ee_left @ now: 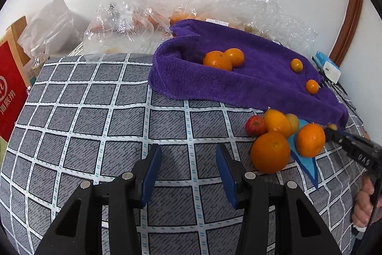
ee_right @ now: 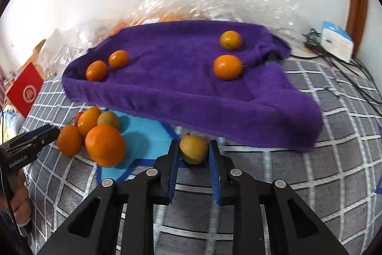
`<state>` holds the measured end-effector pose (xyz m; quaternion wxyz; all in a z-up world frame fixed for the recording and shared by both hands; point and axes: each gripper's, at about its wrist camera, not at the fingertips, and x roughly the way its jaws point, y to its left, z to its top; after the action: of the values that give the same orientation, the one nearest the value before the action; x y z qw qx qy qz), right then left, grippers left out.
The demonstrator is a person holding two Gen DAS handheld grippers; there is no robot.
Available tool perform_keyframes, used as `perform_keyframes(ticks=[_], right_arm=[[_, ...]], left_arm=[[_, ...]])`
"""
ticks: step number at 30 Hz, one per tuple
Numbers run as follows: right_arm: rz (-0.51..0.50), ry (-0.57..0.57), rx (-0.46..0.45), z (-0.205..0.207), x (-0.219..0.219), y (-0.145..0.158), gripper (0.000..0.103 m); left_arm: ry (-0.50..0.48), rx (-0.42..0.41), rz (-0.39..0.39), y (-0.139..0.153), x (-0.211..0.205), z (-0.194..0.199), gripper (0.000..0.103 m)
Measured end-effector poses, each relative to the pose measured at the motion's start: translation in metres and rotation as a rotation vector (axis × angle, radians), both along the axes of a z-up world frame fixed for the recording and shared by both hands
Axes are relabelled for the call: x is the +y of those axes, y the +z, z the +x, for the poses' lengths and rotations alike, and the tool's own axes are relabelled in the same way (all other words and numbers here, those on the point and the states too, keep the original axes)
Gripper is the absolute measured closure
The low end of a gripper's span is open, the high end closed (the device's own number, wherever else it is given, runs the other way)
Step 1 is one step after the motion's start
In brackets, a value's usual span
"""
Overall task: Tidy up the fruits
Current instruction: 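Grasp a yellow-green fruit with the right gripper while the left gripper grasps a large orange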
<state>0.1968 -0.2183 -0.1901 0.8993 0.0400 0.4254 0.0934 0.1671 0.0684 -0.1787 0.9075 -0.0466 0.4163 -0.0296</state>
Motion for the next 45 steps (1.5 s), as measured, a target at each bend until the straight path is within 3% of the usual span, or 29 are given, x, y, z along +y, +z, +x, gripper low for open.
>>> perform_keyframes(ticks=[4,9,12,15,25,33,34,37,45], right_arm=[[-0.065,-0.044,-0.033,-0.007,-0.012,0.006,0.079],[-0.064,-0.063,-0.005,-0.010,-0.021,-0.005,0.079],[-0.062,-0.073,-0.016,-0.012,-0.023,-0.004,0.079],[-0.057,-0.079,-0.013,-0.012,-0.024,-0.005,0.079],[-0.074,-0.090,-0.009,-0.010,-0.021,-0.006,0.079],[-0.046,-0.100,-0.005,-0.010,-0.024,-0.006,0.079],[-0.049,-0.101,-0.005,-0.010,-0.024,-0.006,0.079],[-0.068,-0.099,-0.011,-0.010,-0.022,-0.006,0.079],[-0.057,-0.106,-0.013,-0.010,-0.025,-0.006,0.079]], left_arm=[[-0.004,0.006,-0.004,-0.001,0.000,0.002,0.056],[-0.014,0.009,0.003,-0.002,-0.002,0.003,0.050],[-0.027,0.001,-0.034,0.000,0.002,0.000,0.045],[-0.043,0.004,-0.071,0.001,0.004,-0.001,0.044],[-0.188,-0.020,-0.063,0.024,-0.046,-0.009,0.044],[-0.162,0.032,-0.054,0.007,-0.063,0.008,0.044],[-0.158,0.028,-0.046,0.004,-0.063,0.007,0.045],[-0.156,0.006,-0.042,0.003,-0.062,0.005,0.065],[-0.126,-0.050,-0.078,0.009,-0.052,-0.007,0.066]])
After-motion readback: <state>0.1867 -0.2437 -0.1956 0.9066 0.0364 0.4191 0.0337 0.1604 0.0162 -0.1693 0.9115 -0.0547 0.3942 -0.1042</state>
